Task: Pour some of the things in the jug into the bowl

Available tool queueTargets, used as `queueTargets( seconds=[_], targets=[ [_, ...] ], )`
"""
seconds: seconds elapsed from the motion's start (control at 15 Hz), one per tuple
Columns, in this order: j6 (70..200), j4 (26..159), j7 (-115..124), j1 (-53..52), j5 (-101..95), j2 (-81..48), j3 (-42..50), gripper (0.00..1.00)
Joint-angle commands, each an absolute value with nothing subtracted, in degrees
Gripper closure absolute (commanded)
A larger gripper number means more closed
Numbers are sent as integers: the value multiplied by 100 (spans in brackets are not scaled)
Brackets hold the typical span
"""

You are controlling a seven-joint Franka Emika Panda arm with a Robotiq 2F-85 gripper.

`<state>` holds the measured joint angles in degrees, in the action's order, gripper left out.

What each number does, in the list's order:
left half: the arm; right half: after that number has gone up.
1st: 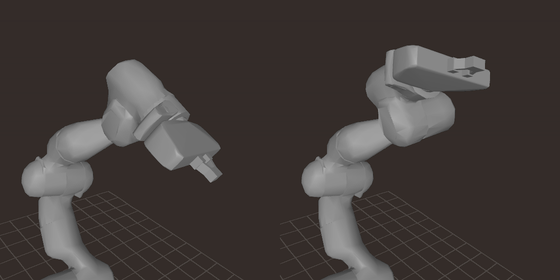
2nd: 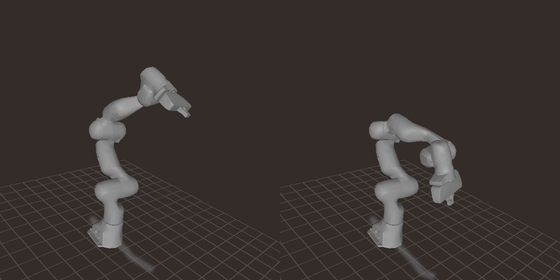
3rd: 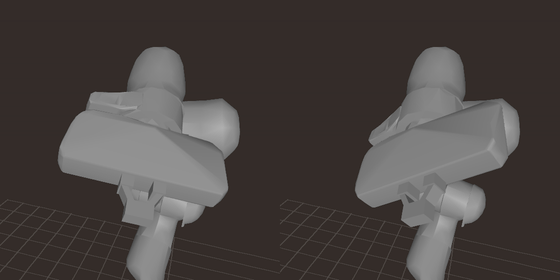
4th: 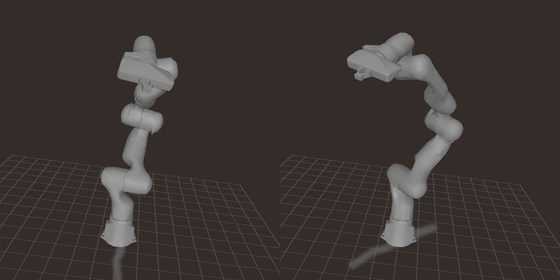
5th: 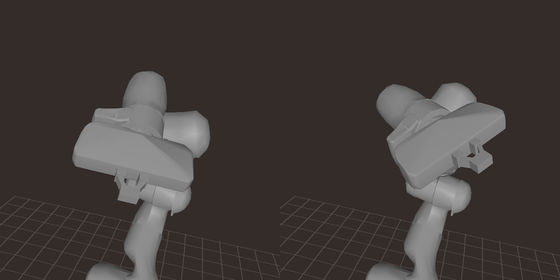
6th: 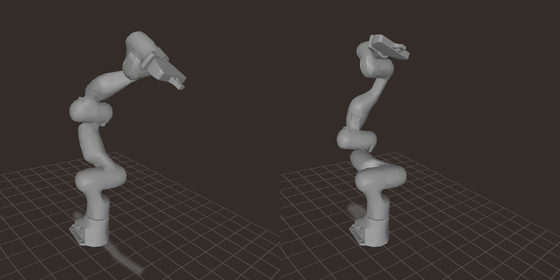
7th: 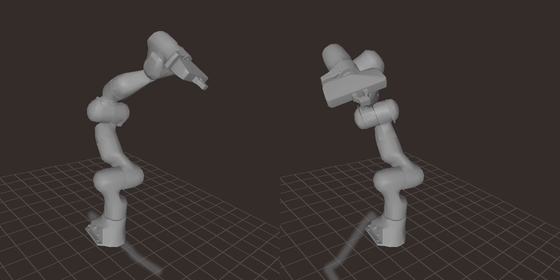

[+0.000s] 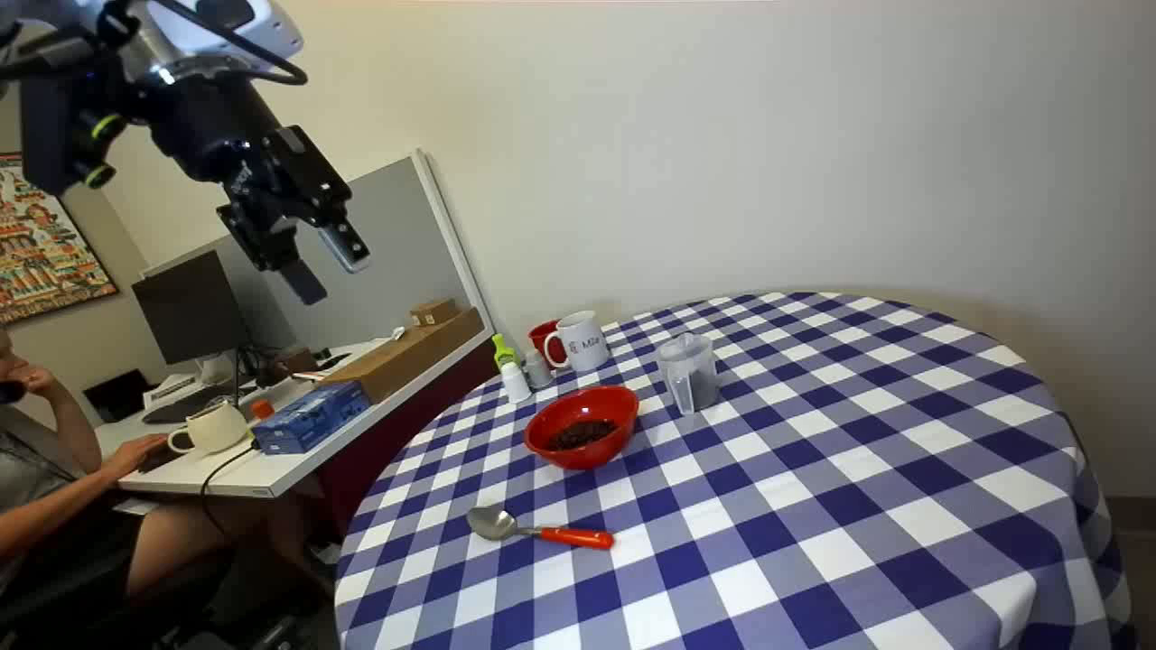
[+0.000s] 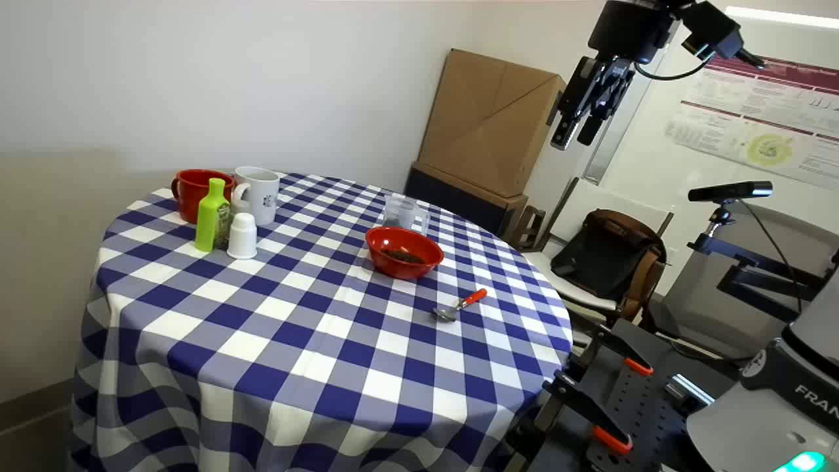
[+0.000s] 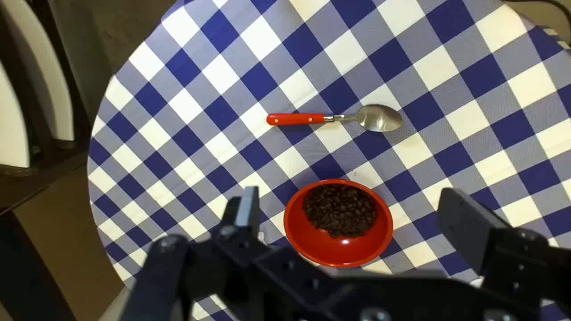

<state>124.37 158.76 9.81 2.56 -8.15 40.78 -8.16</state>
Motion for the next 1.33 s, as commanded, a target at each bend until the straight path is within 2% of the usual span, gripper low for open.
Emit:
queueTargets(
  seconds=[0.0,0.2,0.47,0.93,1.27],
  targets=[
    [12415,15864,1012,201,-854,4074,-765,0],
    [12531,15828,818,177,-897,3980,-691,0],
    [12676,15151,1602,626,-937,3336,-740,0],
    [13512,13564,2022,1505,-1737,1538,-486,0],
    [13035,12481,1417,1206,-2203,197,-218,0]
  ],
)
